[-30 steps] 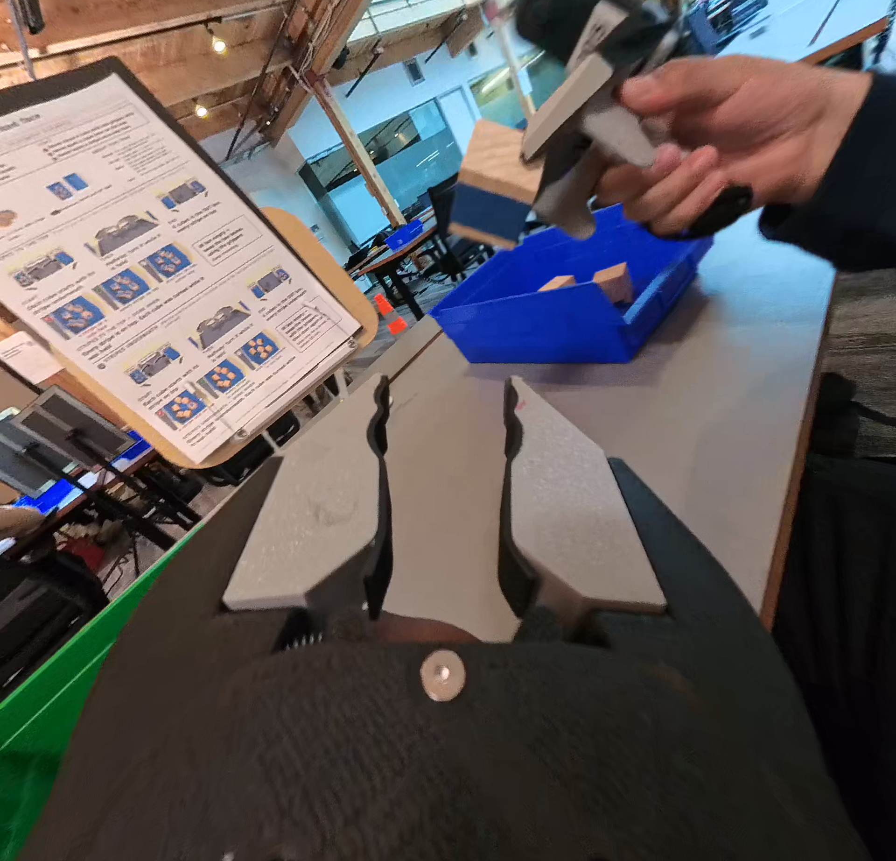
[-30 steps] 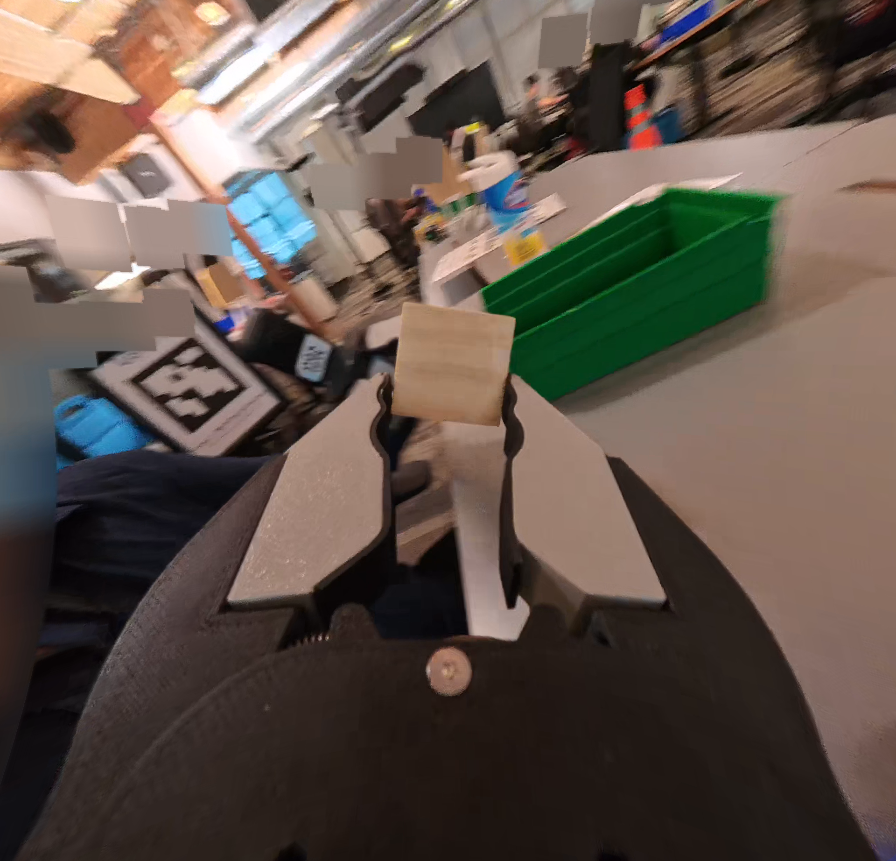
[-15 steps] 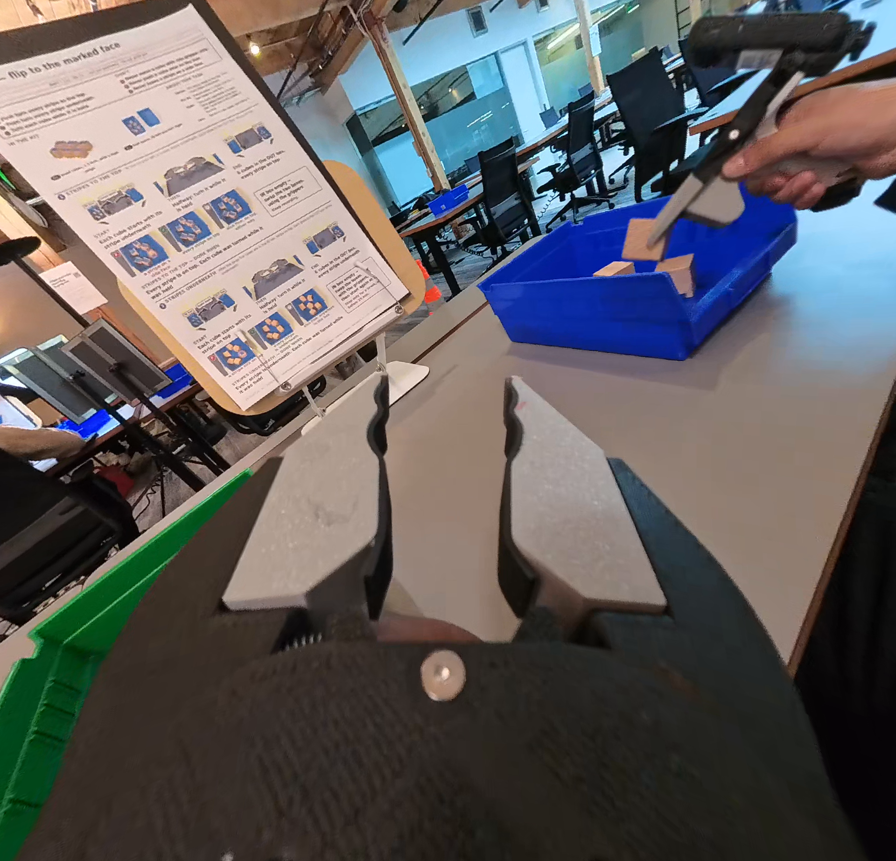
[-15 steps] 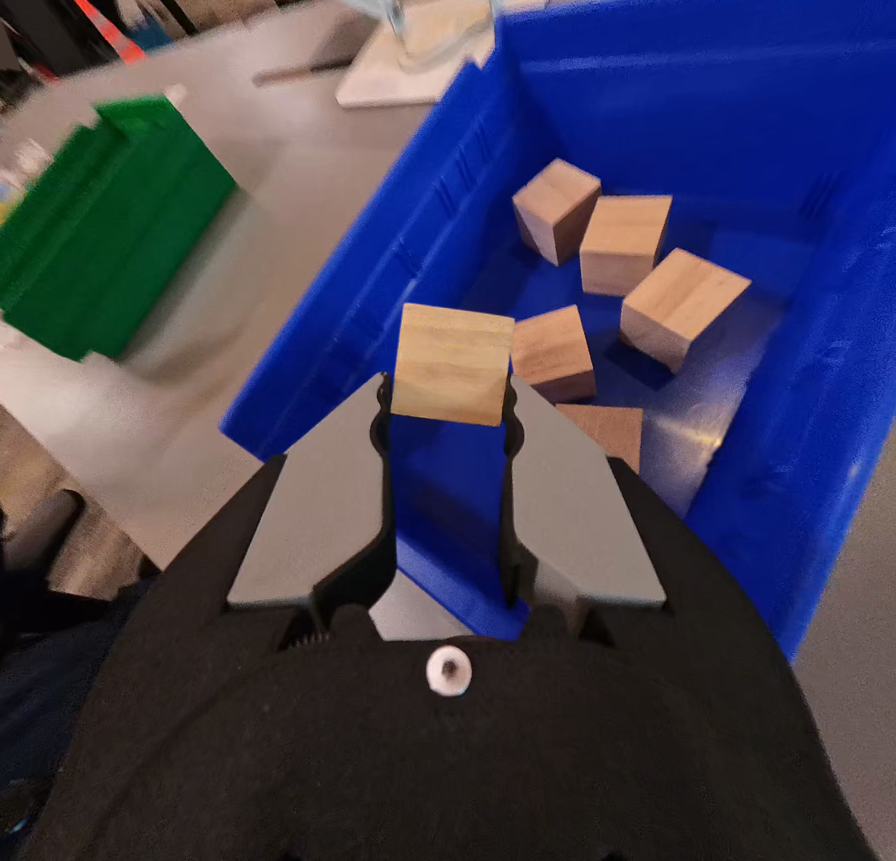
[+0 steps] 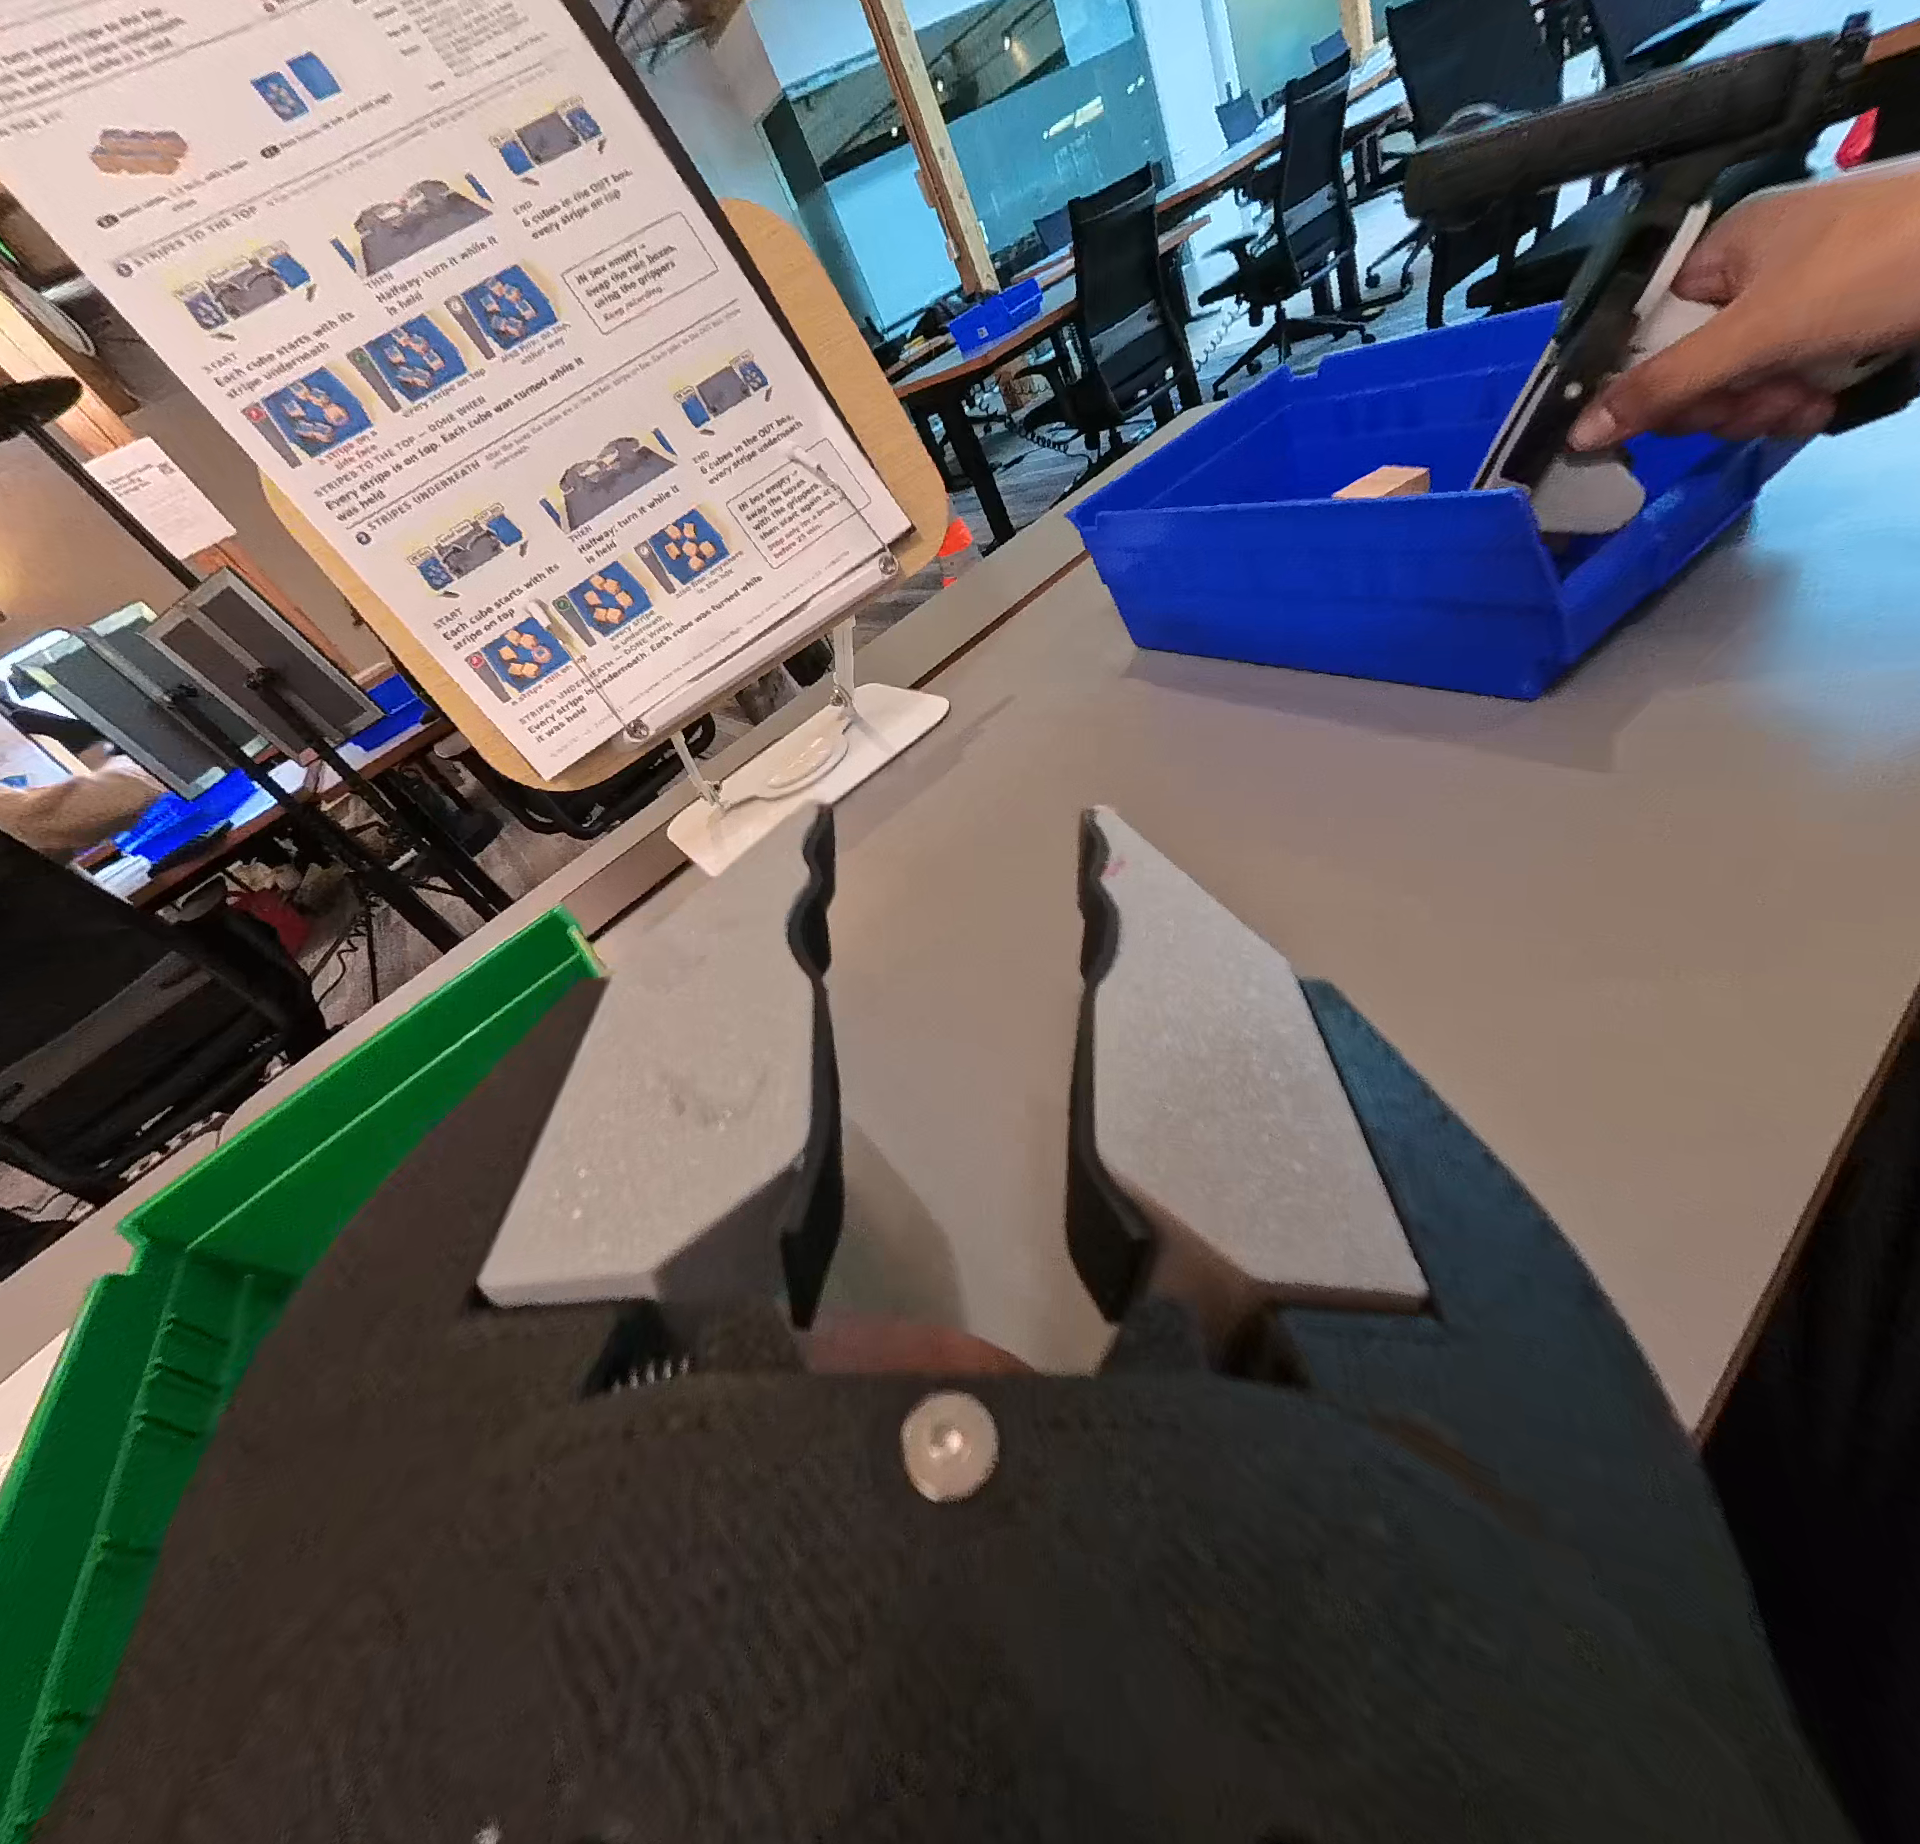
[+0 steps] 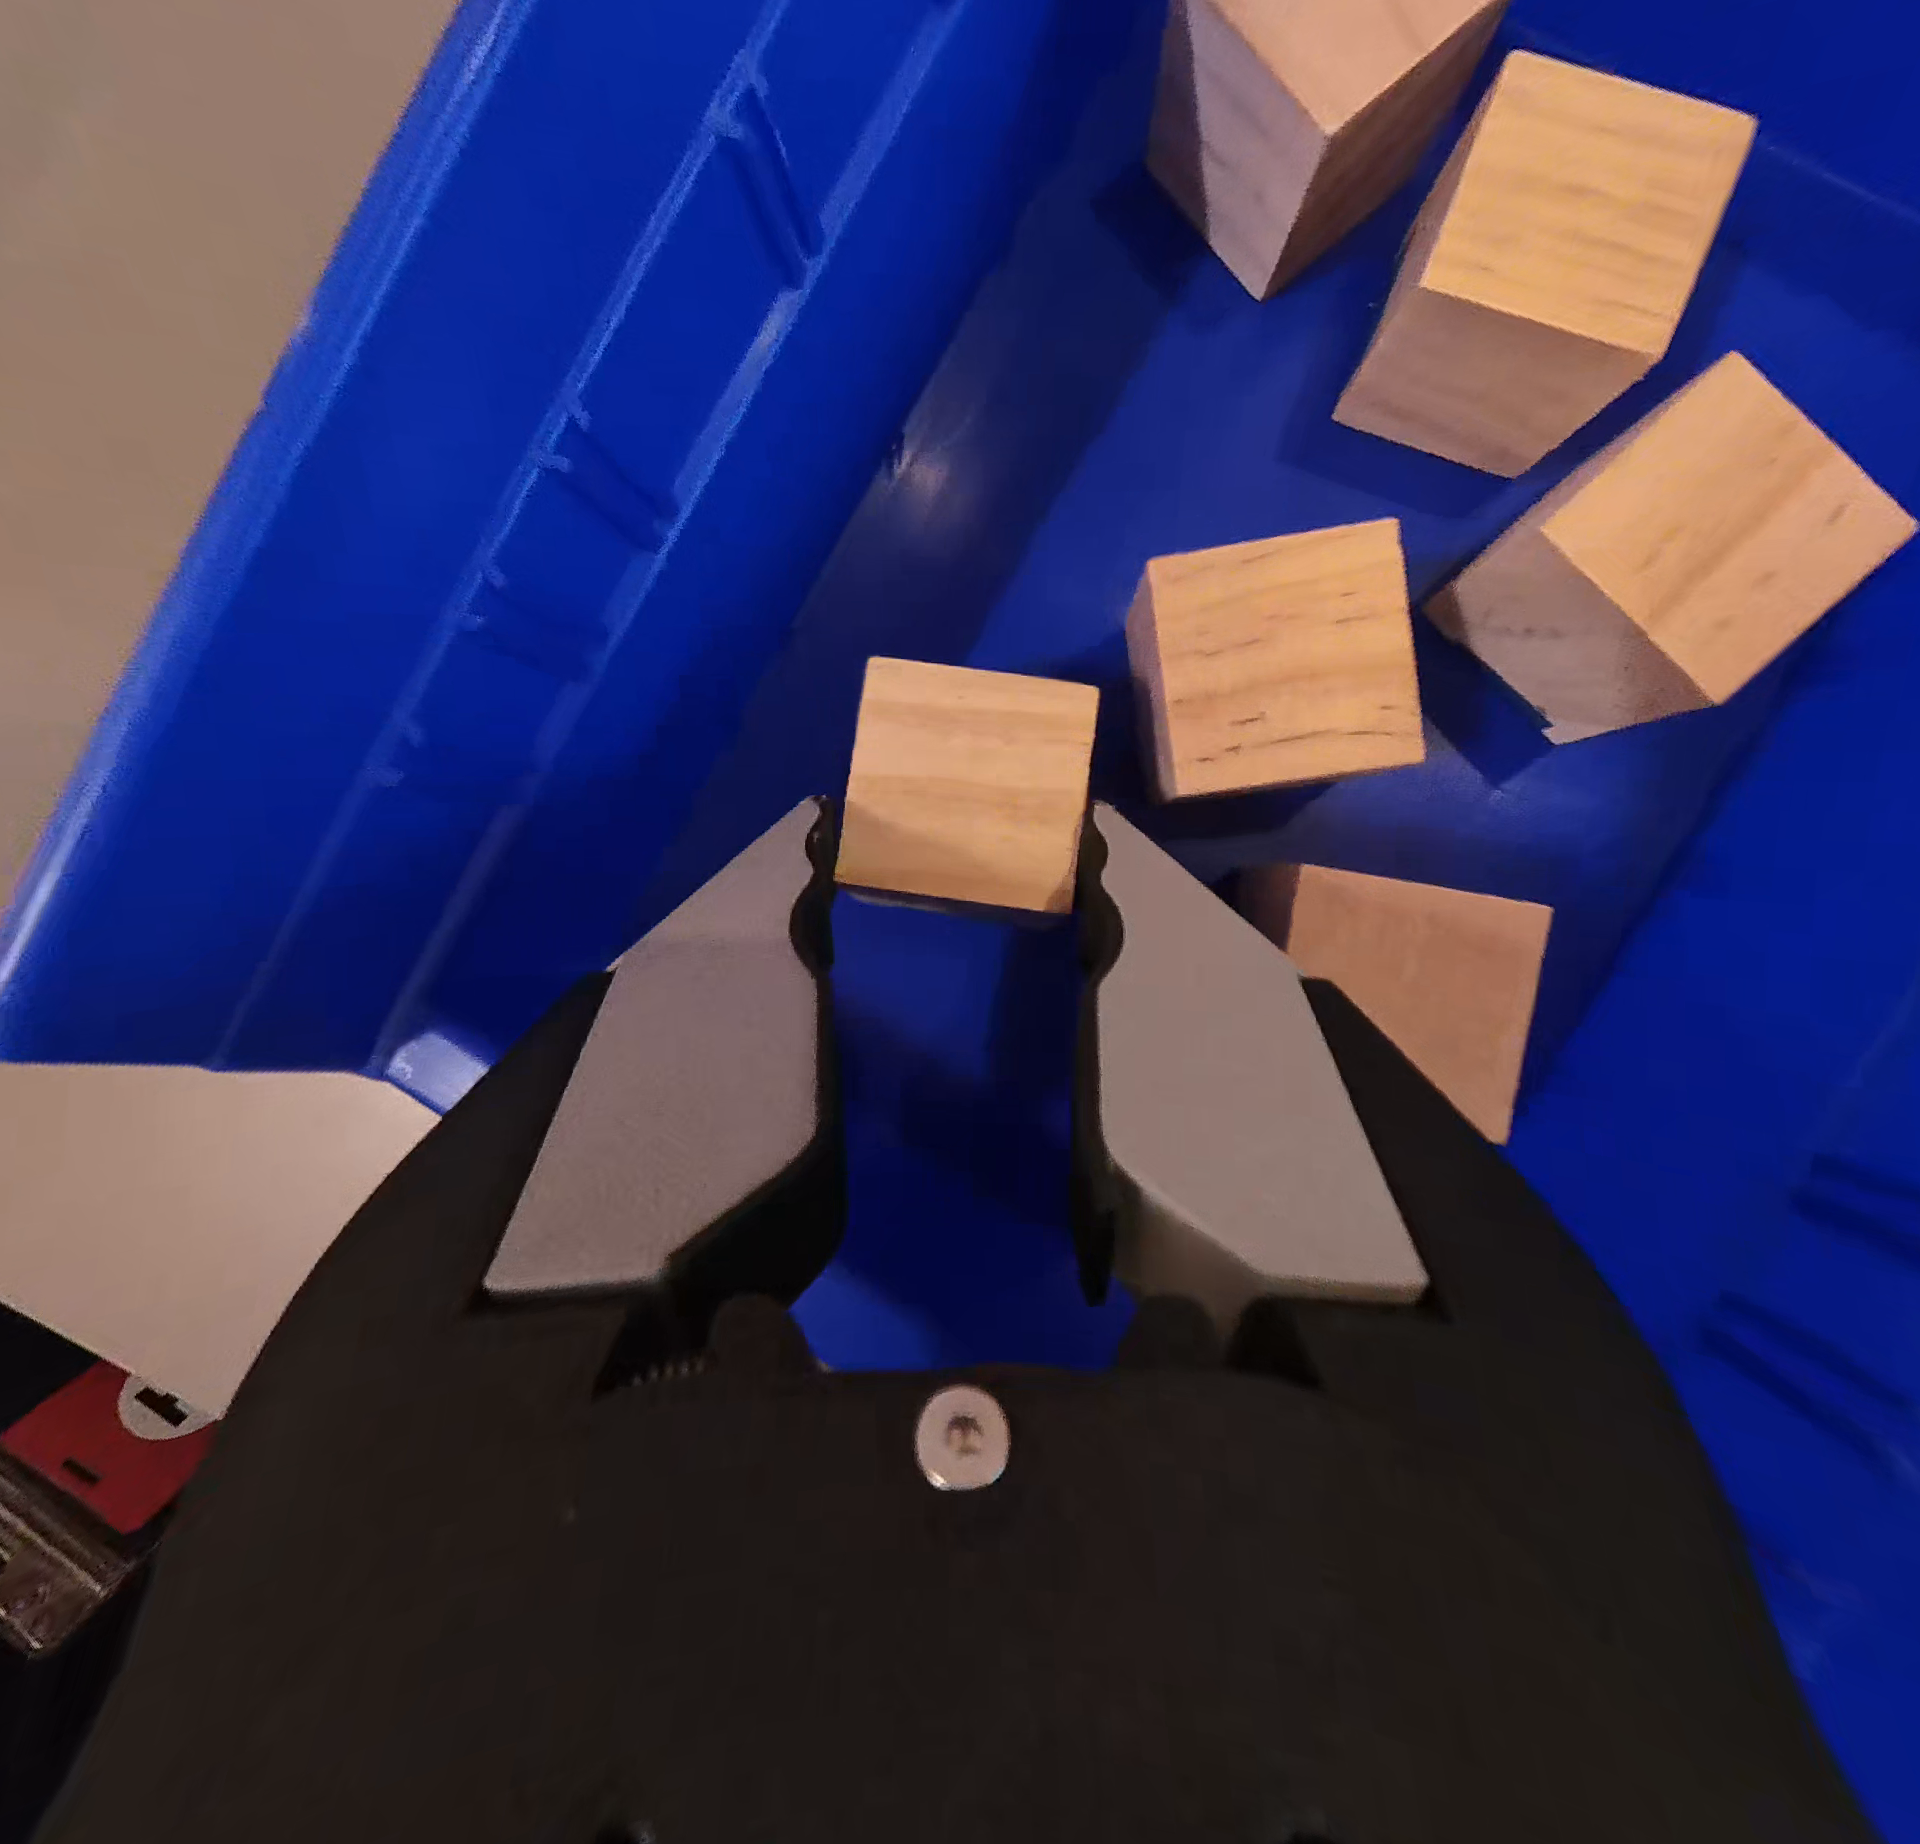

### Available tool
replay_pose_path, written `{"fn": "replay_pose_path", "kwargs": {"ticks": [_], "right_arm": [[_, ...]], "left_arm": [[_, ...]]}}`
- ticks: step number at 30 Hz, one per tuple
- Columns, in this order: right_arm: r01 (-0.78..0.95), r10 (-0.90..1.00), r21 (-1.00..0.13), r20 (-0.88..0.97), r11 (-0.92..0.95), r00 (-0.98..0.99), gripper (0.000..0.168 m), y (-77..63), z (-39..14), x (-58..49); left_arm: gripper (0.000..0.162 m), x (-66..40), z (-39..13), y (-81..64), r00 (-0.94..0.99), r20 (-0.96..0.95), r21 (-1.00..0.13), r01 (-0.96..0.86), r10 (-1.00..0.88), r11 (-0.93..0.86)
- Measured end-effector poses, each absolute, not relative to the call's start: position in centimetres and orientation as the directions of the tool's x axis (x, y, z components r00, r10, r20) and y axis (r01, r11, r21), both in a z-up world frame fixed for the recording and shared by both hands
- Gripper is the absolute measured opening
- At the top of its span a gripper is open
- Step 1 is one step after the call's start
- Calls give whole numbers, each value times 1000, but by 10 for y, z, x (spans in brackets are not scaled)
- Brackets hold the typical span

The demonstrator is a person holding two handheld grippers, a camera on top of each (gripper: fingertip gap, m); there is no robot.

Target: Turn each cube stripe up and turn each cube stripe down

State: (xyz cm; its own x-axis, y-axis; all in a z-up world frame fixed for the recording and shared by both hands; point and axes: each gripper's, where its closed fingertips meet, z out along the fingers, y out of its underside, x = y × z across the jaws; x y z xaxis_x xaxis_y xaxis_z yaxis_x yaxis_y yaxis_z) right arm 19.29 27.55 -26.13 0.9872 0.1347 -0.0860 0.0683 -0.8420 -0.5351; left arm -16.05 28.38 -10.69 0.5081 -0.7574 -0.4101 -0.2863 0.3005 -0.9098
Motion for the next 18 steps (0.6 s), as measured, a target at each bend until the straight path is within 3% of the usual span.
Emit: {"fn": "replay_pose_path", "kwargs": {"ticks": [5, 11, 16, 18], "right_arm": [[61, 155, -632, -94, -773, 983, 53, 274, -226, 184], [46, 170, -770, -82, -636, 982, 61, 260, -179, 174], [-14, 224, -845, -158, -535, 962, 85, 256, -167, 132], [-21, 239, -855, -169, -518, 956, 86, 257, -174, 113]], "left_arm": [[53, -170, -121, 296, 538, -389, -910, -352, -748, 220], [65, -193, -131, 320, 652, -191, -962, -273, -734, 8], [73, -221, -153, 342, 754, -165, -956, -281, -636, -85], [76, -231, -160, 348, 790, -166, -954, -279, -590, -106]]}}
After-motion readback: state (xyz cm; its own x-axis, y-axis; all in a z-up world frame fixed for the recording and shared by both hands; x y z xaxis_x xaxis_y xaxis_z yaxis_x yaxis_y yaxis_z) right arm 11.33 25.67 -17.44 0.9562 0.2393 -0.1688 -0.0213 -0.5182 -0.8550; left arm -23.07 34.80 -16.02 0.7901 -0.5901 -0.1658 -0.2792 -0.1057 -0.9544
